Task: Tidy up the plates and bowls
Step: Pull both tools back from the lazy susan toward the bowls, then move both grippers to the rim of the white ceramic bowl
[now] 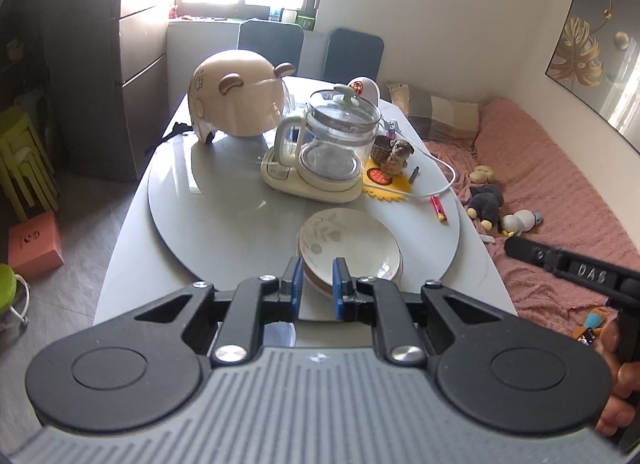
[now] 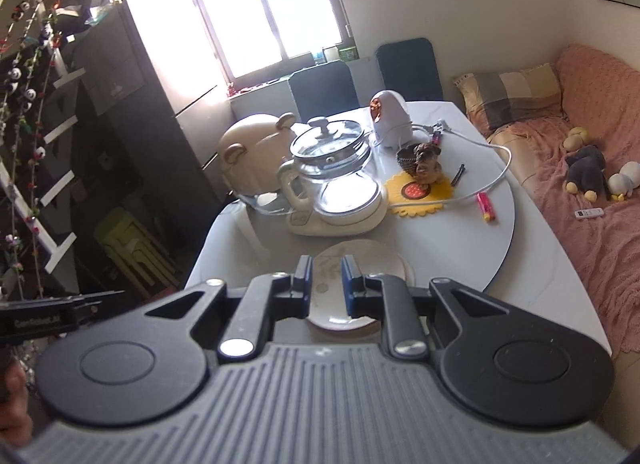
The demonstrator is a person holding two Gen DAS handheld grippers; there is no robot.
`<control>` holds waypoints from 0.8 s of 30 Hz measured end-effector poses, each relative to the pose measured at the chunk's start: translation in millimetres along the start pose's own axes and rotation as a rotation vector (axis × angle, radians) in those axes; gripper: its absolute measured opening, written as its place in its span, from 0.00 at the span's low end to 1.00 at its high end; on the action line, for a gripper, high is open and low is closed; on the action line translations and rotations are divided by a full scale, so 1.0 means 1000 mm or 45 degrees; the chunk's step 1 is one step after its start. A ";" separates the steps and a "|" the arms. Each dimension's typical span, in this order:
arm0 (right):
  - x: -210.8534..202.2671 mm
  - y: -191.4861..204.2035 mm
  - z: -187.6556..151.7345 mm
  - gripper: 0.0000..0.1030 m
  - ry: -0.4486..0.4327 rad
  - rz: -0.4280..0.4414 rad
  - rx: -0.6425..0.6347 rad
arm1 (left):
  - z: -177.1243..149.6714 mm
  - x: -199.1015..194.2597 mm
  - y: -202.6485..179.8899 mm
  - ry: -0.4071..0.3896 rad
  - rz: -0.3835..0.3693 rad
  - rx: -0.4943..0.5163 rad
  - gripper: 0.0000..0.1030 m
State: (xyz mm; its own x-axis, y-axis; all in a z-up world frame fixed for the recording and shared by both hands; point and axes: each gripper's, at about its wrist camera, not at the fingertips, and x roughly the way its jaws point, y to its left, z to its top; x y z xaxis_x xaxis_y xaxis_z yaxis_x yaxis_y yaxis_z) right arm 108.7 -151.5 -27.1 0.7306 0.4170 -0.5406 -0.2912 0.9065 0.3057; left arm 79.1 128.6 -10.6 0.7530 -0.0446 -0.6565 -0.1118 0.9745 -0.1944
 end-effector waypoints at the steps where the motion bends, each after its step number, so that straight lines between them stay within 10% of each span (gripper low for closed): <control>1: 0.000 0.004 -0.004 0.18 0.017 0.004 -0.003 | -0.005 -0.004 0.003 0.005 -0.006 -0.008 0.16; 10: -0.006 0.038 -0.029 0.18 0.049 0.038 -0.064 | -0.034 -0.029 0.030 0.030 0.016 -0.044 0.16; 16: 0.012 0.043 -0.047 0.18 0.165 0.109 -0.063 | -0.054 0.003 0.057 0.166 -0.096 -0.182 0.18; 24: 0.071 0.029 -0.058 0.20 0.358 0.129 -0.105 | -0.092 0.054 0.071 0.285 -0.008 -0.286 0.28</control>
State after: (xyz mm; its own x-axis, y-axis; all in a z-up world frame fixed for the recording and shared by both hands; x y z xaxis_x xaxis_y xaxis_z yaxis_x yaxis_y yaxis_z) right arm 116.5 -91.9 -102.1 0.4990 0.4972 -0.7098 -0.4117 0.8567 0.3107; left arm 51.9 175.0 -126.4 0.5954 -0.1222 -0.7941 -0.2670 0.9021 -0.3390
